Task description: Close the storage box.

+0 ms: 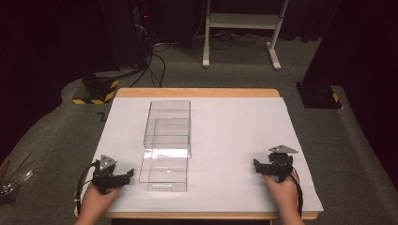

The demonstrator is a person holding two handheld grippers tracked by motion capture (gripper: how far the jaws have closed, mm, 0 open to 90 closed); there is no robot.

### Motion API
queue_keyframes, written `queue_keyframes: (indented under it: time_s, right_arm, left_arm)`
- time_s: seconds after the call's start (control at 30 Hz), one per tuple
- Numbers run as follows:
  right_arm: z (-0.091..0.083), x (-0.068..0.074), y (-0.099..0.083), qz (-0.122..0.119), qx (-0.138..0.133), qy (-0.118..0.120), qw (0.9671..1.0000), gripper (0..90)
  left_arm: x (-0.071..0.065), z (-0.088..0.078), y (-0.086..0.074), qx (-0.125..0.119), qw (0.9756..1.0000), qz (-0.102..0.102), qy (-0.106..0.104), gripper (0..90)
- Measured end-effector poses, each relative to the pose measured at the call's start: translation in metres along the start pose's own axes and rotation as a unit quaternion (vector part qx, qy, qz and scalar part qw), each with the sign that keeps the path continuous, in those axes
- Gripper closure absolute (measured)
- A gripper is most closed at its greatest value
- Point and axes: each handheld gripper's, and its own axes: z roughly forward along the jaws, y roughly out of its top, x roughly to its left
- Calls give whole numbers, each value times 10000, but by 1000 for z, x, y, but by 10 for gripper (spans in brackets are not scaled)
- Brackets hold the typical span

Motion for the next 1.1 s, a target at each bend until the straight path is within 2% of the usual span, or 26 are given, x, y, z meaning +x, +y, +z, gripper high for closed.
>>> queue_keyframes:
  time_s: [0.3,0.43,0.57,0.63,0.73,0.9,1.1]
  right_arm:
    - [0,0,1,-3,13,-8,10000,77]
    - [0,1,1,3,22,-28,10000,78]
    - [-1,0,1,39,-9,-50,10000,88]
    - [-2,-1,0,88,-40,-60,9999,89]
    - [-3,-2,0,93,-16,-37,9999,89]
    - [-5,2,-2,40,5,-62,10000,89]
    - [-6,4,-4,26,-10,-58,10000,88]
  left_arm:
    - [-1,-1,1,45,10000,-11,21,154]
    - [-2,-1,3,-7,10000,93,-13,151]
    - [-4,-3,4,-12,9999,114,-70,151]
    - [-6,-7,5,-88,9997,219,-46,148]
    - [-6,-10,7,-159,9997,190,-80,148]
    - [-7,-16,8,-286,9992,259,-101,149]
    - [-7,-20,11,-335,9991,237,-124,148]
